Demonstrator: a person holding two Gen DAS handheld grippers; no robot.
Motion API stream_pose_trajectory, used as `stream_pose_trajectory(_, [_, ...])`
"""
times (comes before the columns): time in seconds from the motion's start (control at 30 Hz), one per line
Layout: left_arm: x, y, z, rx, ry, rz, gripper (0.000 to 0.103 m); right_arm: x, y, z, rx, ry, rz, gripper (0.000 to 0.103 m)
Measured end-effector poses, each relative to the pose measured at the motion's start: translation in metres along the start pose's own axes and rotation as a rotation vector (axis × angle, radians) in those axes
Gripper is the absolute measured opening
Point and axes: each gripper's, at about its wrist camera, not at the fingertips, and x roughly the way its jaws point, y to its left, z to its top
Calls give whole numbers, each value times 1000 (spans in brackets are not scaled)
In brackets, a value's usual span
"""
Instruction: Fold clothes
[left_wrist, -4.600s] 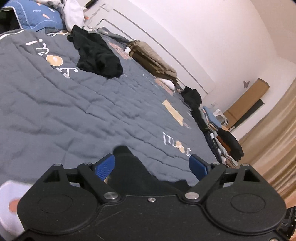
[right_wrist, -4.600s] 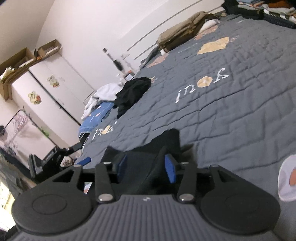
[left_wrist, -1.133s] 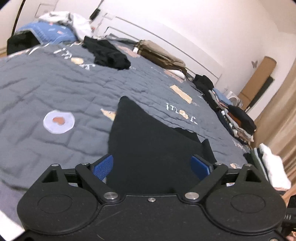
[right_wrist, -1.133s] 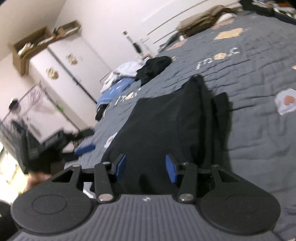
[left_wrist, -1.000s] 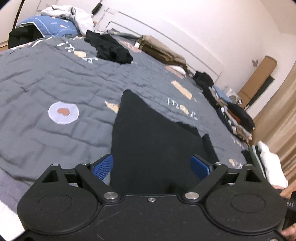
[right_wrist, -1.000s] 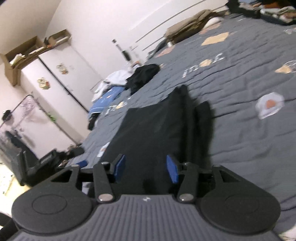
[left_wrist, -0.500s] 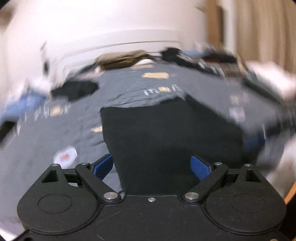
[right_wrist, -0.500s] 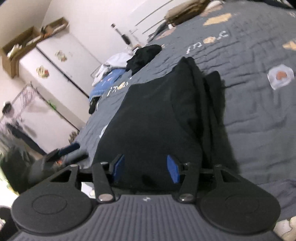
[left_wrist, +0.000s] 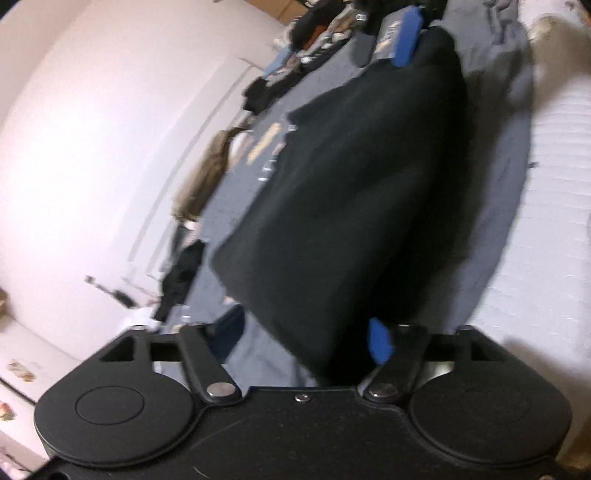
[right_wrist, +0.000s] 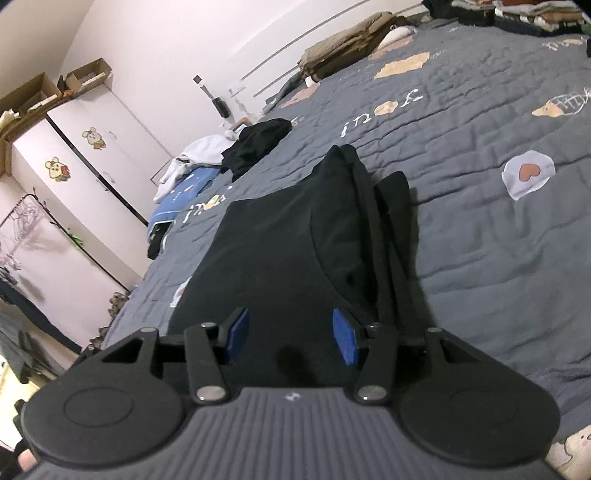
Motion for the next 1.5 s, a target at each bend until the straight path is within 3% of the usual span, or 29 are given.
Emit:
stream_pose_trajectory(0.13, [1,-3,-13,131,42,77,53,1,-3,0,6,-14,-17,47])
stream_pose_trajectory(0.2, [1,-7,-14,135,53,72,52,2,-5,0,19,-4,-12,48])
stream_pose_trajectory(0.3, [1,-11,-9,115,35,65,57,4,-1,-1,-10,-3,-38,48])
stream_pose_trajectory(0.43, [15,-19,-7,148,14,110,69,6,2,-2,-27,-2,-51,48])
stream_pose_trajectory(0.53, [22,-27,-5,207,-1,137,71,7,3,-3,-32,-6,-58,48])
stream_pose_trajectory(0.57, [23,-31,-6,246,-6,142,68,7,4,-3,-38,-7,-61,48])
stream_pose_trajectory(0.63, [22,-34,-7,320,-2,144,31,7,7,-4,-50,-11,-69,48])
stream_pose_trajectory(0.67, [19,-31,-7,352,-3,178,21,6,9,-4,-55,-15,-73,48])
stream_pose_trajectory(0.87, [-3,18,1,288,24,263,20,4,18,-5,-54,-8,-14,48])
stream_pose_trajectory(1.0, [7,6,-11,289,117,176,27,18,18,-8,-83,31,-76,49])
stream_pose_trajectory(1.13, [6,-18,-22,417,166,146,28,30,14,-10,-84,63,-105,49])
stream_pose_trajectory(1.2, [-10,-1,-11,356,156,118,36,30,17,-9,-105,65,-114,49])
stream_pose_trajectory(1.23, [-18,8,-6,326,152,104,52,30,17,-8,-108,65,-116,49])
stream_pose_trajectory(1.3, [-34,25,5,264,143,75,74,27,16,-5,-87,63,-112,49])
stream_pose_trajectory(1.37, [-48,50,13,162,136,38,77,23,15,-2,-62,56,-105,49])
stream_pose_trajectory(1.5, [-63,109,15,-185,146,-126,77,17,24,6,-99,68,-114,51])
